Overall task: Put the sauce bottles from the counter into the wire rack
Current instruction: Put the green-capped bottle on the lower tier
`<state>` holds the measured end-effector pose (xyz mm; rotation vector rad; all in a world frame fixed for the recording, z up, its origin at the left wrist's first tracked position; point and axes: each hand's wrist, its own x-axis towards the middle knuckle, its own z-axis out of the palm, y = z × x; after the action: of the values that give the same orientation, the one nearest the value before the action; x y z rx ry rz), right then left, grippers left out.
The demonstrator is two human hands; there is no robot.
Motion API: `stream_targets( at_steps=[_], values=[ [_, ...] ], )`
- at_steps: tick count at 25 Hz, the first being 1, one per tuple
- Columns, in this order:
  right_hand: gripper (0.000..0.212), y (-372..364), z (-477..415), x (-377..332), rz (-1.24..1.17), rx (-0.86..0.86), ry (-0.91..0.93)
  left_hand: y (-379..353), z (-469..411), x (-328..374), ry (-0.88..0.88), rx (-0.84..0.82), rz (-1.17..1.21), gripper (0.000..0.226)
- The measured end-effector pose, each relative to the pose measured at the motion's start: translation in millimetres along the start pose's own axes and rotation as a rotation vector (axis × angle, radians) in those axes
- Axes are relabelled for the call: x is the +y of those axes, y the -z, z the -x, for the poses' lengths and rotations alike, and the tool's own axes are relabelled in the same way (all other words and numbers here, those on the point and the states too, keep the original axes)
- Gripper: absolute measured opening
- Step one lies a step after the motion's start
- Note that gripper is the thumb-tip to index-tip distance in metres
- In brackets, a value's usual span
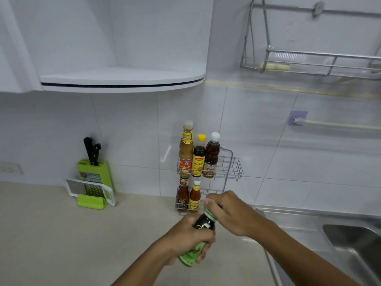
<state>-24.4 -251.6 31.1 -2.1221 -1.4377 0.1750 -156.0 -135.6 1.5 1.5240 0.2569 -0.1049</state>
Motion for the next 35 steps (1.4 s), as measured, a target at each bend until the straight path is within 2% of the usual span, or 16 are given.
stream_targets(
  at_steps=[2, 5, 6, 8, 10, 12, 14, 16, 19, 22, 23, 25, 27, 29, 32, 35],
  values=[
    [0.046, -11, -5, 2, 0.096, 0.020, -0.078, -4, -8, -3, 0.003, 0.112, -0.145, 0.012],
    [0.057, -12, -13, -5, -0.034, -0.084, -0.495, -7, -21, -15, -0.020, 0.510, -0.965, 0.036],
    [0.065, -4, -13, -10, -0.187, -0.181, -0.641, -9, -22, -17, -0.046, 0.571, -1.060, 0.041],
    [0.079, 16, -10, -10, -0.326, -0.300, -0.685, -10, -24, -17, -0.065, 0.557, -0.832, 0.038],
    [0.075, 24, -8, 2, -0.106, -0.226, -0.418, -6, -29, -18, -0.060, 0.403, -0.442, 0.024],
    [0.057, 19, -3, 18, 0.116, -0.142, -0.068, -4, -28, -15, -0.017, 0.120, -0.158, 0.009],
    [0.050, 9, 1, 29, 0.208, -0.119, 0.093, -4, -26, -10, 0.048, -0.089, -0.018, 0.007],
    [0.046, 0, 1, 32, 0.287, -0.078, 0.042, -6, -31, -12, 0.063, -0.077, -0.092, 0.007],
    [0.047, -16, -2, 44, 0.217, -0.032, -0.202, -10, -45, -20, 0.043, 0.213, -0.452, 0.024],
    [0.043, -28, -4, 58, 0.125, 0.020, -0.274, -17, -52, -26, 0.006, 0.422, -0.909, 0.046],
    [0.044, -28, -6, 61, 0.068, 0.033, -0.284, -17, -58, -26, -0.029, 0.452, -0.937, 0.045],
    [0.046, -27, -14, 67, -0.264, 0.064, -0.370, -10, -73, -21, -0.060, 0.431, -0.767, 0.042],
    [0.035, -26, -20, 77, -0.640, 0.034, -0.408, 5, -94, -14, -0.059, 0.354, -0.535, 0.055],
    [0.029, -30, -25, 91, -0.801, 0.015, -0.346, 20, -111, -9, -0.023, 0.248, -0.418, 0.068],
    [0.026, -43, -36, 114, -0.840, 0.123, -0.344, 45, -134, -16, 0.094, 0.154, -0.519, 0.076],
    [0.027, -64, -53, 143, -0.586, 0.309, -0.449, 75, -156, -40, 0.274, 0.178, -0.664, 0.072]
  ],
)
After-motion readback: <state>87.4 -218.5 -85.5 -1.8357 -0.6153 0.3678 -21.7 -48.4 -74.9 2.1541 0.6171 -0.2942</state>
